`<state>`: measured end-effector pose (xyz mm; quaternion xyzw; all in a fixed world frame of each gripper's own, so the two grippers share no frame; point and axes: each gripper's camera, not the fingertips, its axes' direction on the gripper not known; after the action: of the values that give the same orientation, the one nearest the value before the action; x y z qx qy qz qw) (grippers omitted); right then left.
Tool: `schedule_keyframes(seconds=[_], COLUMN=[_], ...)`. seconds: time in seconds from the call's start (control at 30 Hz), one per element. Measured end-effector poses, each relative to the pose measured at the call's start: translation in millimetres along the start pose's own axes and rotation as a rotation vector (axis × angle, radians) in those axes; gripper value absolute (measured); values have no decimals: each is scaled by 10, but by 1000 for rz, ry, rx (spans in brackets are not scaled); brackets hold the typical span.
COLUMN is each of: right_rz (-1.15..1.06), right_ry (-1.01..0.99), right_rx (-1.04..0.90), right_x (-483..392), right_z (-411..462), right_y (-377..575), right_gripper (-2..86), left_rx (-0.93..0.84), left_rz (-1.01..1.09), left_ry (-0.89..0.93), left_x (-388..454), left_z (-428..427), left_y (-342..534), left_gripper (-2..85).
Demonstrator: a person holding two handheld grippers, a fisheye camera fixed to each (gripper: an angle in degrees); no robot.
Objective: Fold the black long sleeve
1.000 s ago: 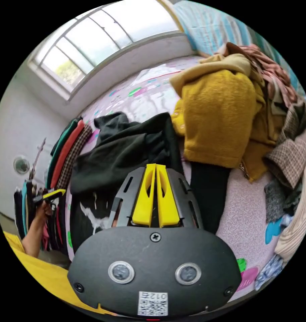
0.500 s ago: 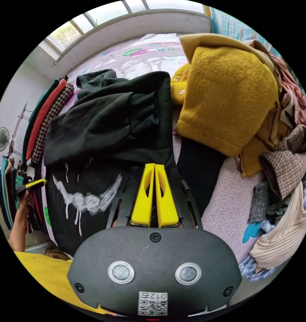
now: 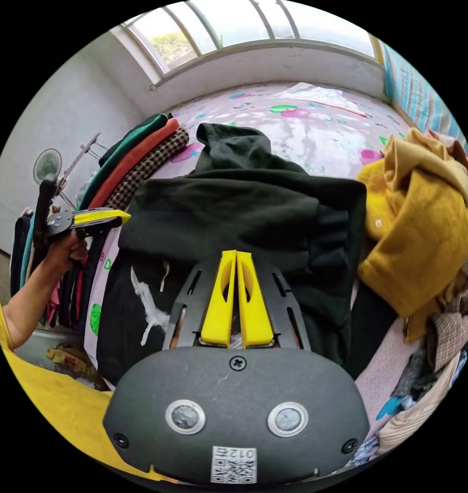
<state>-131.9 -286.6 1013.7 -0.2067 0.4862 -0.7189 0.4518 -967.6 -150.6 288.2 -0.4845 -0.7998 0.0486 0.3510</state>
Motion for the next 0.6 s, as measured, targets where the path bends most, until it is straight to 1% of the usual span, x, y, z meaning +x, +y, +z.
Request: schedule_keyframes(seconds=[0.1,0.17,0.3,0.33,0.43,0.5,0.57,0.6], right_rz=[-40,-72,-128,-147,-125,-62,69,99], right_ry=[6,-7,16,40,104,125,85,73], right_rx=[18,8,-31,-39,-44,-52,-64,-63], right_x=[-39,-43,-34,2,293,587,1034,1133], right_z=[73,125,194,187,99,28,-55,-71], right_y=[-377,-676,-897,-888,-736,-610,-457,-421], right_gripper=[2,6,19,25,42,61,79,82], left_rx=[-43,-3,57,43,-83,-136,-214,-232], left_rz=[-14,-8,57,96,221,287,338,346], left_ry=[27,9,-21,-18,10,13,90,117], left_x=[-50,-114,-286,-346,-467,-542,-678,-713], left_z=[213,231,195,226,438,576,754,794], left_y=[-257,-436,-859,-1040,-1492,-1699,-1925,-1974], left_gripper=[-1,-1,-1,0,0,1,3,3])
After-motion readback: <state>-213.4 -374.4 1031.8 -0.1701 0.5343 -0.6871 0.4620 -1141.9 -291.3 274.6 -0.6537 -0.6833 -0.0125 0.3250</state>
